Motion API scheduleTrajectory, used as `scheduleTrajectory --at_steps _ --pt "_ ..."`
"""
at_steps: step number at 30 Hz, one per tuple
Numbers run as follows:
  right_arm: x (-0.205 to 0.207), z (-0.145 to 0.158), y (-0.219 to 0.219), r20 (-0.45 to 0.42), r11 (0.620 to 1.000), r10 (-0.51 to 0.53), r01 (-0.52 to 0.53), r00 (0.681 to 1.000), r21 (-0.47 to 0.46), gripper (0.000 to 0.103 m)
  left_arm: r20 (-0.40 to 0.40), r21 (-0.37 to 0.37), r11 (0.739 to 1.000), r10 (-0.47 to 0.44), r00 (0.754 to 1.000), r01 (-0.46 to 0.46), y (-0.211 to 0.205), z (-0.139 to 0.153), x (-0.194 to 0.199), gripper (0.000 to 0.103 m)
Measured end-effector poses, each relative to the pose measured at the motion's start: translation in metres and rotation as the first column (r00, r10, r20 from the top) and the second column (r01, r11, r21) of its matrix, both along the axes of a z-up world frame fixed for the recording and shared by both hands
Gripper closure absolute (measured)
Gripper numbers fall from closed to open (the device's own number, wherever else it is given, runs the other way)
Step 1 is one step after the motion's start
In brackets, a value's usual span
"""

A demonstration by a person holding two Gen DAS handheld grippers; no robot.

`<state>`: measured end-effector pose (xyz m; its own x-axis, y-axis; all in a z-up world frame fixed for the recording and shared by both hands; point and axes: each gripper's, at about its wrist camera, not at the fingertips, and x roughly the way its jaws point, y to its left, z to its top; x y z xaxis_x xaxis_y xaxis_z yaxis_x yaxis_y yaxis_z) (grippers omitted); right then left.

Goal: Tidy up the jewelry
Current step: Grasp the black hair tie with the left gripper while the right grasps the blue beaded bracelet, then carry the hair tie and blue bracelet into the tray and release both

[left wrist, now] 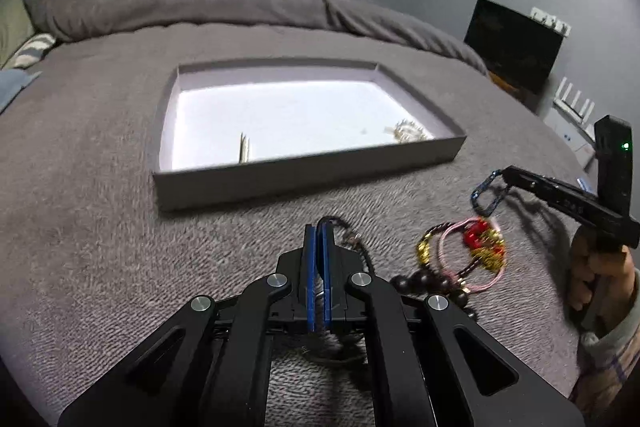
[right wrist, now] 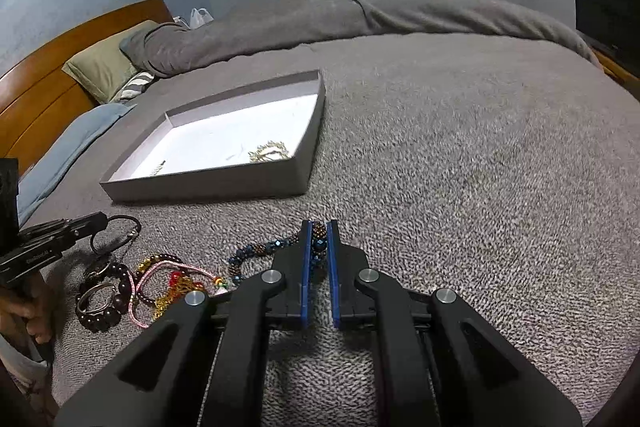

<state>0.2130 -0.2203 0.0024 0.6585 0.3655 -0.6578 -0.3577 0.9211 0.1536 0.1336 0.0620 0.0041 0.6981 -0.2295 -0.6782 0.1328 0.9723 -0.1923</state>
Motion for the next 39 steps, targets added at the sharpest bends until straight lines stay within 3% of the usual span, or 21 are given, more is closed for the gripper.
scheduleTrajectory --at_steps 4,10,14,18,20,21,24,28,34,39 --pt "0.004 -0.006 0.003 -0.038 1.0 0.011 -0.012 0.999 -0.011 0.095 -0.056 0.022 1.0 0.007 0.998 -0.006 -0.002 -0.01 0.007 0.099" --pt "0.012 -0.014 0.005 -0.095 1.0 0.016 -0.017 0.995 -0.008 0.085 -0.116 -0.004 1.0 -0.021 0.993 0.021 -0.001 -0.018 0.019 0.076" --pt "0.013 -0.018 0.007 -0.112 1.0 0.025 -0.027 0.993 -0.017 0.081 -0.149 0.006 0.999 -0.034 0.988 0.035 -0.004 -0.022 0.026 0.071" --pt "0.016 -0.023 0.008 -0.133 0.999 0.029 -0.03 0.991 -0.013 0.083 -0.174 0.048 0.998 -0.035 0.984 0.044 -0.01 -0.025 0.032 0.075" --pt "0.016 -0.022 0.008 -0.13 0.999 0.028 -0.03 0.991 -0.012 0.089 -0.166 0.074 0.996 -0.036 0.986 0.049 -0.014 -0.024 0.031 0.087" --pt "0.015 -0.021 0.008 -0.125 0.999 0.028 -0.03 0.992 -0.011 0.095 -0.159 0.084 0.995 -0.035 0.987 0.049 -0.016 -0.023 0.03 0.1" --pt "0.01 -0.016 0.009 -0.094 0.999 0.042 -0.043 0.995 -0.003 0.096 -0.11 0.088 0.995 -0.032 0.993 0.041 -0.016 -0.015 0.022 0.1" --pt "-0.002 -0.004 0.012 -0.02 0.998 0.063 -0.063 0.998 -0.005 0.096 -0.031 0.024 0.999 -0.032 0.999 0.032 -0.009 0.002 0.011 0.1" --pt "-0.012 0.02 0.01 0.057 0.992 0.088 -0.092 0.995 0.081 0.096 0.064 -0.078 0.996 -0.045 0.997 0.05 -0.002 0.027 0.0 0.1" --pt "-0.01 0.036 0.009 0.081 0.978 0.104 -0.116 0.991 0.173 0.096 0.094 -0.081 0.996 -0.039 0.995 0.047 -0.003 0.037 0.001 0.1"
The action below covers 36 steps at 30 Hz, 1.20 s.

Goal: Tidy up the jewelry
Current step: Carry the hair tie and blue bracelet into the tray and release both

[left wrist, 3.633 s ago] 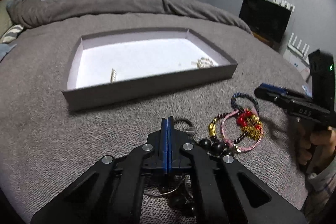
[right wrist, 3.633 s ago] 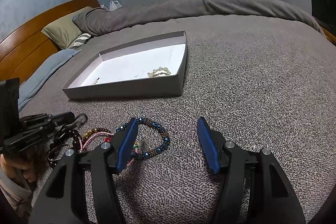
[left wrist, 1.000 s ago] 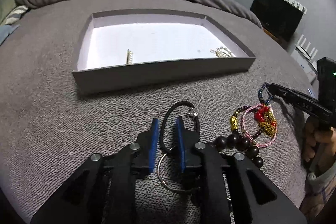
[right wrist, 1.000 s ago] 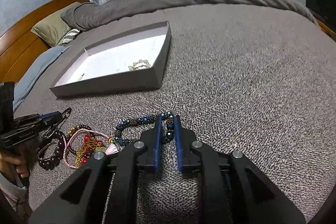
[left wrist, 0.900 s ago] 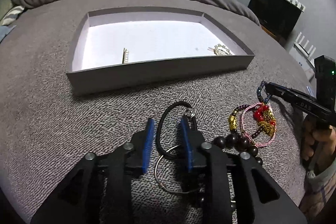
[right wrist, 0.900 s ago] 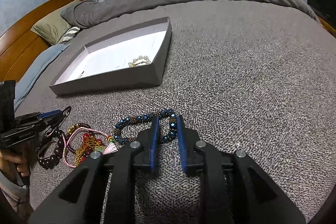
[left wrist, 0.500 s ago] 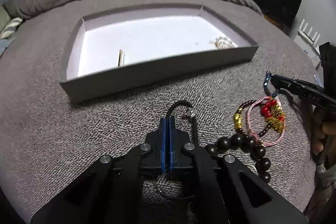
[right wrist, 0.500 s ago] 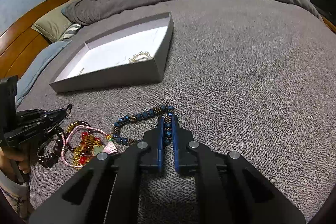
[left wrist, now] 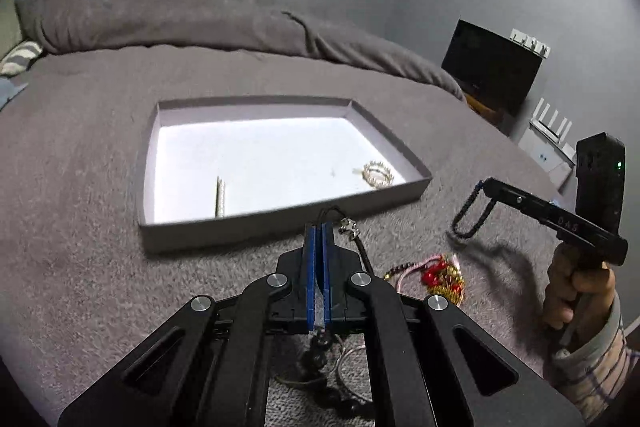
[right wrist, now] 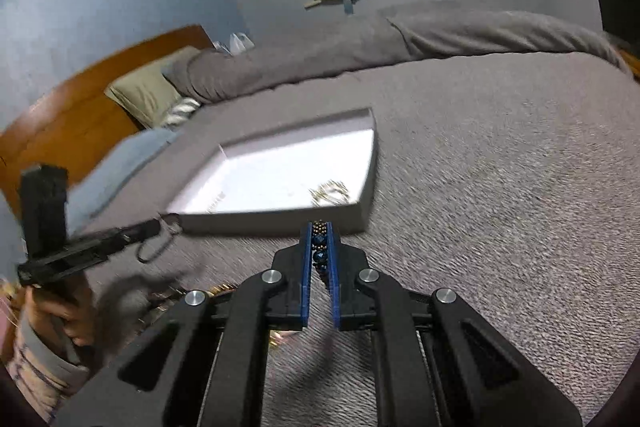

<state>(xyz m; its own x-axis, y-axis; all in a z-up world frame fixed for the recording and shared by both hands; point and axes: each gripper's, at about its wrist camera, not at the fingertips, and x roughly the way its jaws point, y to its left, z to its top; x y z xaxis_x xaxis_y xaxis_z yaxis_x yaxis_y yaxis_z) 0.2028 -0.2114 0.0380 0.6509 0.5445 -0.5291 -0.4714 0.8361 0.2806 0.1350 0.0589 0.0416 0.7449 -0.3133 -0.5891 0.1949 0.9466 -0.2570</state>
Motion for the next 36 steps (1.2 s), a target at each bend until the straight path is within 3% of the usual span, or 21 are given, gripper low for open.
scheduleTrajectory --at_steps 9,15,22,29,36 --pt "0.004 0.03 0.013 0.093 0.999 -0.001 0.005 0.996 -0.045 0.096 0.033 0.025 0.999 0.039 0.999 -0.04 0.005 0.014 0.014 0.1" --pt "0.019 0.038 0.031 0.108 0.997 0.029 -0.021 0.994 -0.069 0.096 0.038 0.08 0.994 0.069 0.997 -0.072 0.005 0.015 0.034 0.1" --pt "0.047 0.042 0.057 0.104 0.995 0.064 -0.056 0.993 -0.079 0.096 0.034 0.094 0.991 0.097 0.995 -0.1 0.004 0.012 0.061 0.1" --pt "0.071 0.028 0.095 0.067 0.988 0.12 -0.112 0.991 -0.108 0.096 0.018 0.119 0.988 0.094 0.995 -0.096 -0.005 0.003 0.09 0.1" --pt "0.082 -0.007 0.121 -0.03 0.975 0.171 -0.173 0.985 -0.141 0.096 -0.046 0.139 0.987 0.093 0.995 -0.086 -0.006 -0.016 0.103 0.1"
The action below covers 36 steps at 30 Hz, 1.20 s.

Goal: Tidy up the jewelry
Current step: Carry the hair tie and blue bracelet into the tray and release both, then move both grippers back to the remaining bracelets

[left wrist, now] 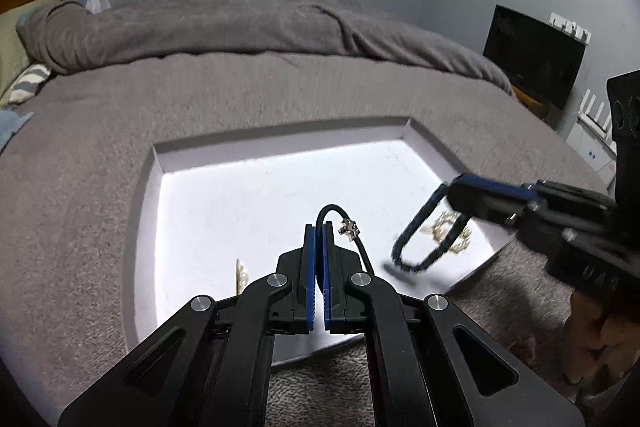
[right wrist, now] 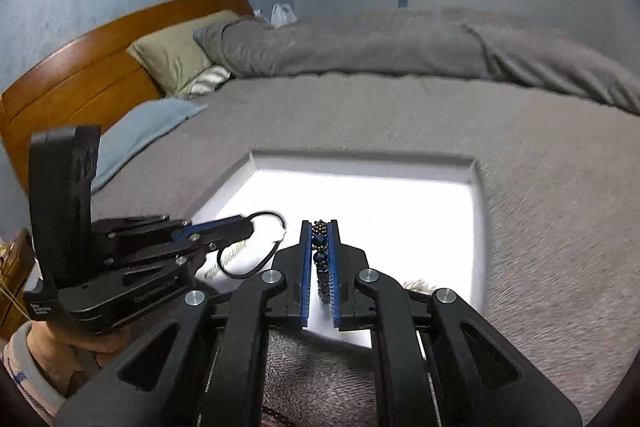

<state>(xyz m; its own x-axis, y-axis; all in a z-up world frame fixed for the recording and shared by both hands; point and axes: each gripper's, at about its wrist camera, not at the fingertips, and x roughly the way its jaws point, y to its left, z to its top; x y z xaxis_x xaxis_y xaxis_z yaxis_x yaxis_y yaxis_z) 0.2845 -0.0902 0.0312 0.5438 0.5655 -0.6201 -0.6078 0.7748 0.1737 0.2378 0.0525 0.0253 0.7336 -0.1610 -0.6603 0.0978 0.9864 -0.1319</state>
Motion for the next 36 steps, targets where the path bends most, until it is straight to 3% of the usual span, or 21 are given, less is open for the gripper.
scheduleTrajectory --at_steps 6,16,17,19,21,25,27,34,36 --pt "0.008 -0.022 -0.002 -0.034 0.997 -0.041 0.039 0.999 -0.073 0.096 -0.073 0.026 1.0 -0.012 0.997 0.013 -0.005 -0.019 0.006 0.1" --pt "0.016 -0.03 -0.012 -0.068 0.995 -0.063 0.058 0.996 -0.081 0.095 -0.079 0.018 1.0 -0.019 0.997 0.021 -0.003 -0.022 0.007 0.098" --pt "0.016 -0.029 -0.012 -0.066 0.995 -0.065 0.059 0.996 -0.082 0.095 -0.079 0.019 1.0 -0.017 0.997 0.018 -0.002 -0.022 0.007 0.095" --pt "0.015 -0.028 -0.011 -0.062 0.994 -0.068 0.062 0.996 -0.085 0.091 -0.069 0.022 1.0 0.002 0.998 0.0 -0.001 -0.02 0.007 0.068" --pt "0.012 -0.025 -0.013 -0.05 0.995 -0.067 0.063 0.996 -0.078 0.077 -0.053 0.018 1.0 0.011 0.999 -0.011 0.001 -0.017 0.004 0.059" --pt "0.007 -0.018 -0.018 -0.028 0.995 -0.073 0.071 0.997 -0.066 0.069 -0.022 0.015 1.0 0.02 1.0 -0.02 0.006 -0.01 -0.004 0.034" --pt "0.003 -0.014 -0.023 -0.008 0.995 -0.085 0.085 0.996 -0.052 0.054 -0.011 0.011 1.0 0.021 1.0 -0.021 0.007 -0.008 -0.008 0.031" --pt "-0.021 -0.001 -0.042 0.049 0.993 -0.113 0.114 0.992 -0.027 0.046 0.032 0.015 0.999 0.037 0.999 -0.038 0.012 0.0 -0.028 0.019" --pt "-0.032 0.003 -0.046 0.084 0.993 -0.115 0.117 0.99 -0.028 0.034 0.061 0.025 0.999 0.041 0.997 -0.043 0.012 0.004 -0.038 0.017"
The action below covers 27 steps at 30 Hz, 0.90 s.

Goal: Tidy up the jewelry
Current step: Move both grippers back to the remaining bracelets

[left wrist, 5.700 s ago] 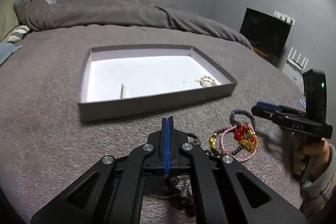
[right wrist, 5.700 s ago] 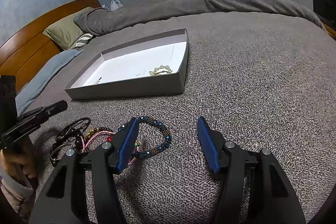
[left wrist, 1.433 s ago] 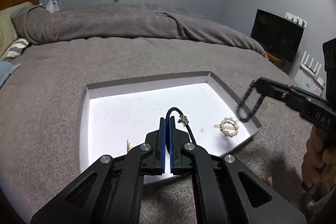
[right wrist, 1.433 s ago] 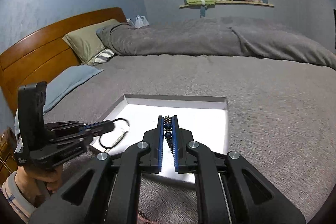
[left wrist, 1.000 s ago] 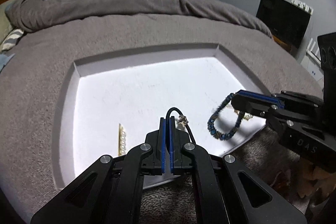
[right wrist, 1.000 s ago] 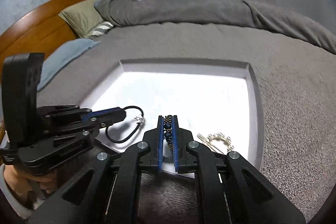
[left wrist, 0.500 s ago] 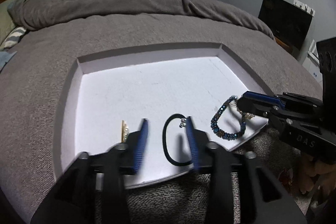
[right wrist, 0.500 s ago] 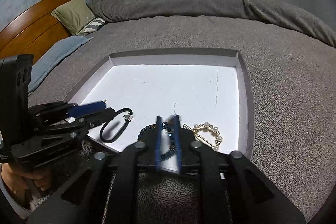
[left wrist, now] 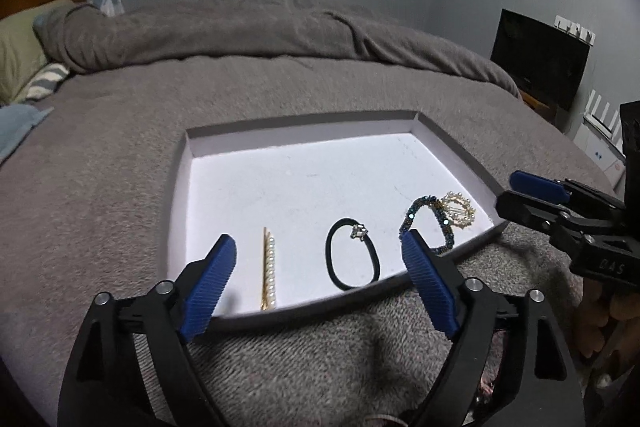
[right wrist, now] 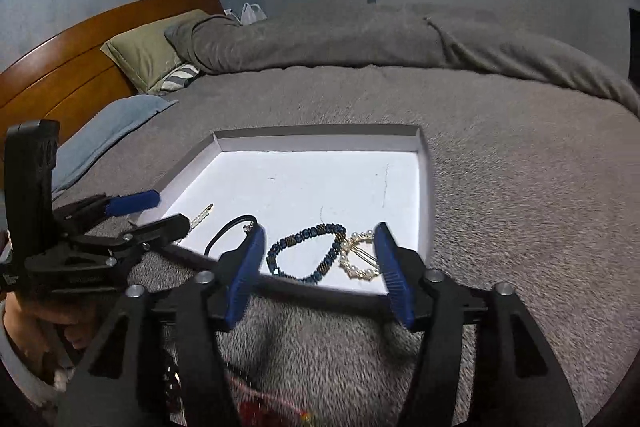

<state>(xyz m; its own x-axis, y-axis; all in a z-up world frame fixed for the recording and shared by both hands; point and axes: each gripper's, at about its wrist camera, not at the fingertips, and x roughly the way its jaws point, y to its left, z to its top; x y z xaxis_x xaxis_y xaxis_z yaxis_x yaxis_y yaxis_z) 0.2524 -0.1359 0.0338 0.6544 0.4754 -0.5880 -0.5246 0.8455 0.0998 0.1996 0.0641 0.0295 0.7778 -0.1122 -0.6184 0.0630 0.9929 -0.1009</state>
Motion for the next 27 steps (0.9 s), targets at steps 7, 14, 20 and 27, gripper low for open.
scheduleTrajectory --at_steps 7,14,20,27 --pt "-0.035 0.004 -0.016 0.072 1.0 -0.018 0.019 0.997 -0.006 0.026 0.083 -0.007 0.999 0.037 0.996 -0.037 0.004 0.007 -0.042 0.012" --pt "-0.048 -0.004 -0.028 0.051 0.999 -0.052 0.051 0.997 0.019 0.023 0.057 -0.024 0.999 0.039 0.998 -0.038 0.008 -0.004 -0.071 0.012" --pt "-0.061 -0.012 -0.038 0.02 0.997 -0.066 0.065 0.998 0.033 0.023 0.015 -0.013 1.0 -0.002 1.0 0.002 -0.002 -0.018 -0.089 0.012" --pt "-0.068 -0.018 -0.043 0.001 0.997 -0.066 0.066 0.998 0.04 0.023 -0.049 -0.029 0.999 -0.034 0.998 0.033 -0.006 -0.031 -0.096 0.013"
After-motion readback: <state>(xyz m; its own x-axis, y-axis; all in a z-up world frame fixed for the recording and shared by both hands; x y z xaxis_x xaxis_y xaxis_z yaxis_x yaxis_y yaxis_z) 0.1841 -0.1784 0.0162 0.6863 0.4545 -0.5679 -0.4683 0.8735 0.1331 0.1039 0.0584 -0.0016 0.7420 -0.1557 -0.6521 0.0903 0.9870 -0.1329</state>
